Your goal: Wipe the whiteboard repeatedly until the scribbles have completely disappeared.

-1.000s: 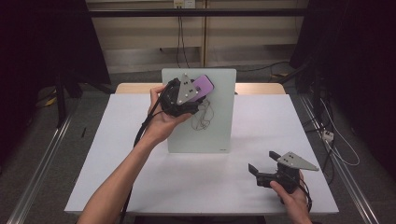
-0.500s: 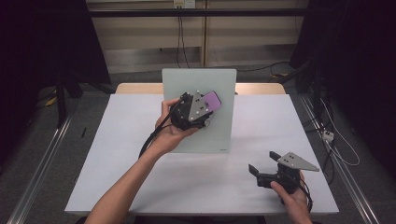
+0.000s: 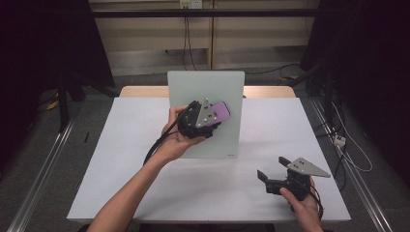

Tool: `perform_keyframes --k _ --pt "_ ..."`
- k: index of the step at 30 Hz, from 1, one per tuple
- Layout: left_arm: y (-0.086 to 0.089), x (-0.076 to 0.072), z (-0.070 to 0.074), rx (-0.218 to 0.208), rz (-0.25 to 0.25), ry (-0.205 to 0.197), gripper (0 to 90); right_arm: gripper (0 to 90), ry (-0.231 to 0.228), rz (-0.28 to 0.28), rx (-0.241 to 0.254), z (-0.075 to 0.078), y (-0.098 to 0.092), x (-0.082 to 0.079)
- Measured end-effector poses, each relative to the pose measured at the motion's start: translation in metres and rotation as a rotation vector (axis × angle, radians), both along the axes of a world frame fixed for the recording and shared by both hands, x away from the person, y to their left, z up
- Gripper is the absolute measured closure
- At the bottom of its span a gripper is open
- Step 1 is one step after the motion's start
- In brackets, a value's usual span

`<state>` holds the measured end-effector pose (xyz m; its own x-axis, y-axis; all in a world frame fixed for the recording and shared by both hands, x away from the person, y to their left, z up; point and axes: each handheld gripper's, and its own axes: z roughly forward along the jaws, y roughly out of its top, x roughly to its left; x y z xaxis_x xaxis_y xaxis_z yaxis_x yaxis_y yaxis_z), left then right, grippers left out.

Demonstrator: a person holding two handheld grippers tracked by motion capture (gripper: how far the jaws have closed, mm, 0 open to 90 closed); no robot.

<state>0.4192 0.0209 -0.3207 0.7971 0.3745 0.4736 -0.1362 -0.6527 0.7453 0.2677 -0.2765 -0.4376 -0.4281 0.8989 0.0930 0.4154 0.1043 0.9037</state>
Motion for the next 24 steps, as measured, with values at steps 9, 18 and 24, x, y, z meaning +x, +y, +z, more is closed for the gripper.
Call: perform_keyframes --k 9,18,24 --pt "0.017 0.016 0.035 -0.085 0.042 -0.015 41.1 5.7 -0.001 0.003 0.0 0.0 0.0 0.0" --pt "0.013 0.012 0.026 -0.04 0.025 -0.025 41.0 5.7 0.0 0.003 0.0 0.0 0.001 0.001" --pt "0.006 0.004 0.006 0.006 -0.014 -0.008 41.0 5.7 0.001 0.003 0.001 0.0 0.001 0.001"
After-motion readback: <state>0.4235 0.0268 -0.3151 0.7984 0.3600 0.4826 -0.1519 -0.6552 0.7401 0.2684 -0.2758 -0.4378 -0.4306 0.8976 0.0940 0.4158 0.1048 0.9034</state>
